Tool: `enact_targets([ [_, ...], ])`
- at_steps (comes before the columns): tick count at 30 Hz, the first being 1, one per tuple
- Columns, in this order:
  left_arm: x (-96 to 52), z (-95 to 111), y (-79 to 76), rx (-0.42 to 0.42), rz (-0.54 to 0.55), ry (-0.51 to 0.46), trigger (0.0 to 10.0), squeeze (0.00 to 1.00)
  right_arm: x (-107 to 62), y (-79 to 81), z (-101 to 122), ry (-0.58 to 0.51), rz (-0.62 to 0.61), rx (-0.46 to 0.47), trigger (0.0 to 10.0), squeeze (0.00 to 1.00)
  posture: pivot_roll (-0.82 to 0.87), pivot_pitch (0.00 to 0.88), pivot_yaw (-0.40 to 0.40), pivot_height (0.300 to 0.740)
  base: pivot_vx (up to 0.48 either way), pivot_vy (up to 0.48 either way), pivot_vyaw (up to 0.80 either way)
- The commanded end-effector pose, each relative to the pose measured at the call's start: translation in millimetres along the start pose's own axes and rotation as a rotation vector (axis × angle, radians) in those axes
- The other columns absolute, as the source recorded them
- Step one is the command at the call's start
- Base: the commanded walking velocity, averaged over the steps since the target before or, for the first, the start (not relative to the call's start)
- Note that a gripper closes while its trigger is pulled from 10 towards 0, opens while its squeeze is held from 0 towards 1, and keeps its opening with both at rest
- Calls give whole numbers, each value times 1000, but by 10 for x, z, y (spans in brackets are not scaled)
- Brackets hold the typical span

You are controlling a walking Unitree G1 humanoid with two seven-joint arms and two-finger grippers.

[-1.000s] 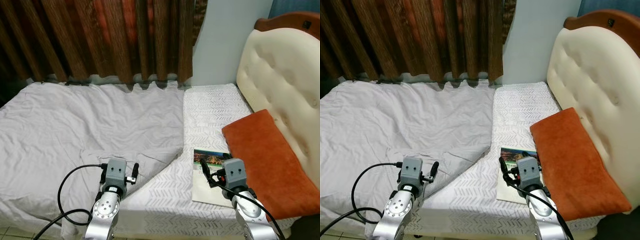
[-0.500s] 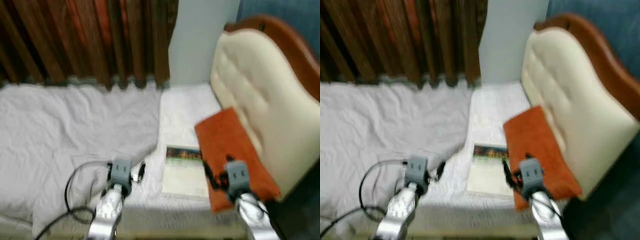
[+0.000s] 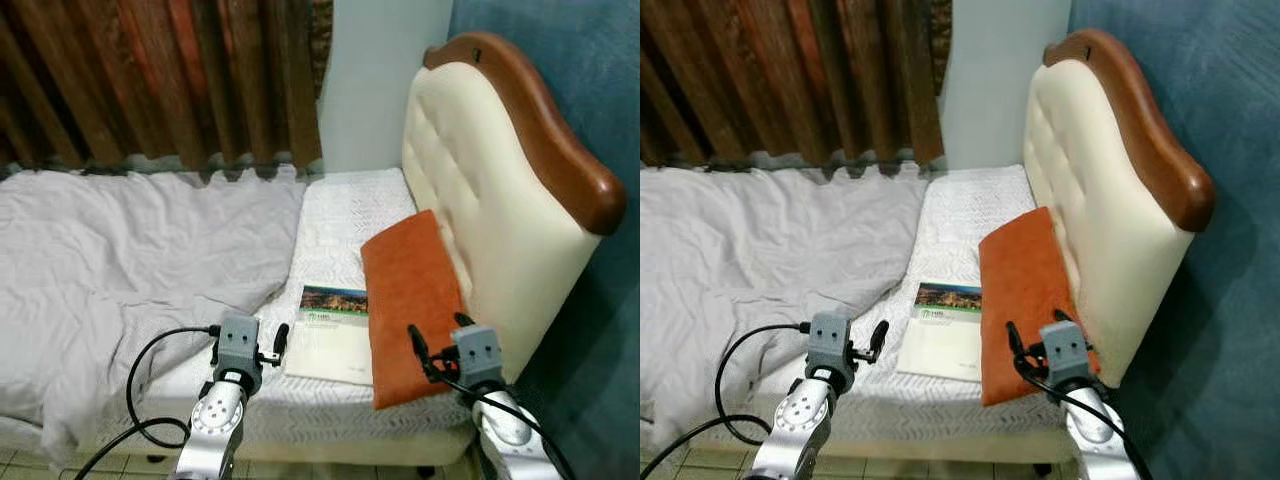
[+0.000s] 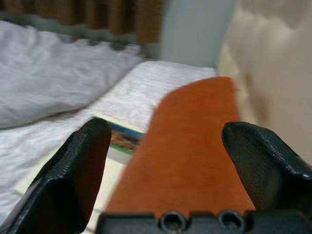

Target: Clean up the room

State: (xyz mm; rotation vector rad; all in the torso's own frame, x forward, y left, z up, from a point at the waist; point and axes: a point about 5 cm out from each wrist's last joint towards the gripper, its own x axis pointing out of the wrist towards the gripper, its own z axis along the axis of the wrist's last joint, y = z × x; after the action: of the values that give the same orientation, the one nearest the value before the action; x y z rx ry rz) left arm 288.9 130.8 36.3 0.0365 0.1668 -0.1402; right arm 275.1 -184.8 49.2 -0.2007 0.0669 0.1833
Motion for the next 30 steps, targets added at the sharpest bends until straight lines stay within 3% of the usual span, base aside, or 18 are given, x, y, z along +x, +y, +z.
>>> enact_targets([
  [1,11,67,55,-15,17,-30,10000,0,44,15,70,-24,12,-8,10000,0,-66,0,36,740,450,0,0],
  [6,-1,25,65,-50,39,-13,10000,0,39,14,66,-22,18,-10,10000,0,-68,0,33,740,431,0,0],
  [20,-10,16,77,-63,37,-17,10000,0,37,3,52,-16,32,-8,10000,0,-65,0,30,740,412,243,0],
  [30,69,74,55,-20,-35,-19,10000,0,15,27,34,-13,34,0,10000,0,-76,0,43,740,459,24,0],
])
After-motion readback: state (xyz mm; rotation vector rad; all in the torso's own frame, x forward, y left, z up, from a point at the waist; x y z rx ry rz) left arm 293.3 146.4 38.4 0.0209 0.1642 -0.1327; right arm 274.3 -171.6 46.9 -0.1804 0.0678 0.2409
